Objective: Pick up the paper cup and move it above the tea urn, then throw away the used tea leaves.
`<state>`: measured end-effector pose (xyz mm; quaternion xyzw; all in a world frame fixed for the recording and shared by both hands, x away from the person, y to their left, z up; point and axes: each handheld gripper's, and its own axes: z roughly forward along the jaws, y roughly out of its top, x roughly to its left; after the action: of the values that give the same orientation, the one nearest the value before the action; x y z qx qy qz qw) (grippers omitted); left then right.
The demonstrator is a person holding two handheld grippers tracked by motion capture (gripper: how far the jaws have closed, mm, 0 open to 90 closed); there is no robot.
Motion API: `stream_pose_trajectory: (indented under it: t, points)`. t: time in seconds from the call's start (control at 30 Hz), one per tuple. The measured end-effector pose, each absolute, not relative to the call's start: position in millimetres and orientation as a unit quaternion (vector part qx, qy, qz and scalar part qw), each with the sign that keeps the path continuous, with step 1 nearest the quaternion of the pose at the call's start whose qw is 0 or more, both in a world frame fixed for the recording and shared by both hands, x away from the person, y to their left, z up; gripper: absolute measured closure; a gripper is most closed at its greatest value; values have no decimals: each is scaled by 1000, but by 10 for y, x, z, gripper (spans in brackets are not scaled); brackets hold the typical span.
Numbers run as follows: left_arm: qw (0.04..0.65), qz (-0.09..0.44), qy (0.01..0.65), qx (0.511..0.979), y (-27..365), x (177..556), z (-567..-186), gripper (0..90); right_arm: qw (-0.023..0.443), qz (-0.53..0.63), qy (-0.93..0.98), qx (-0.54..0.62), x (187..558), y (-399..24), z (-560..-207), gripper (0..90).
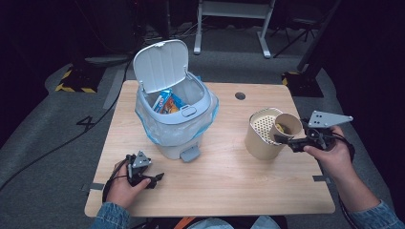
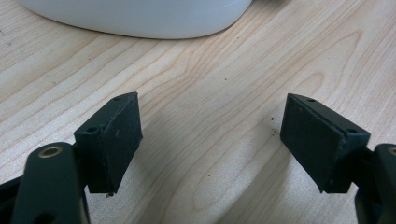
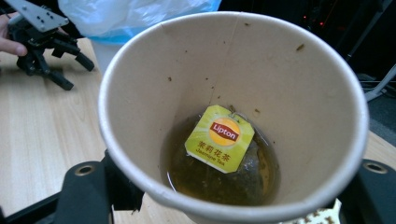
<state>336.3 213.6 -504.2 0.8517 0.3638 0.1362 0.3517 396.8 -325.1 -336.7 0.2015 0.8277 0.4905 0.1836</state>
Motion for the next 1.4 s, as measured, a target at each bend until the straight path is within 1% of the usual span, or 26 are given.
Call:
stream_pose_trajectory:
  t: [0.47,1.0,1.23,1.33,1.4]
  points:
    - [352,136,364,852,2137,3363,-5042,208,202,479,824,224,4393,-3321,-3244,315]
    - [353,137,365,851,2136,3368,-5044,208,219,460,824,250,4764,-3383,-3352,314]
    - [353,137,365,851,2135,3368,-5044,208,254,445,826,234,4821,-3438,-3413,315]
    - [353,137,365,850,2136,3367,-5044,208,284,429,833,205,4816,-3451,-3429,317]
    - [352,137,365,851,2135,3367,-5044,208,313,415,836,175,4807,-3452,-3439,319]
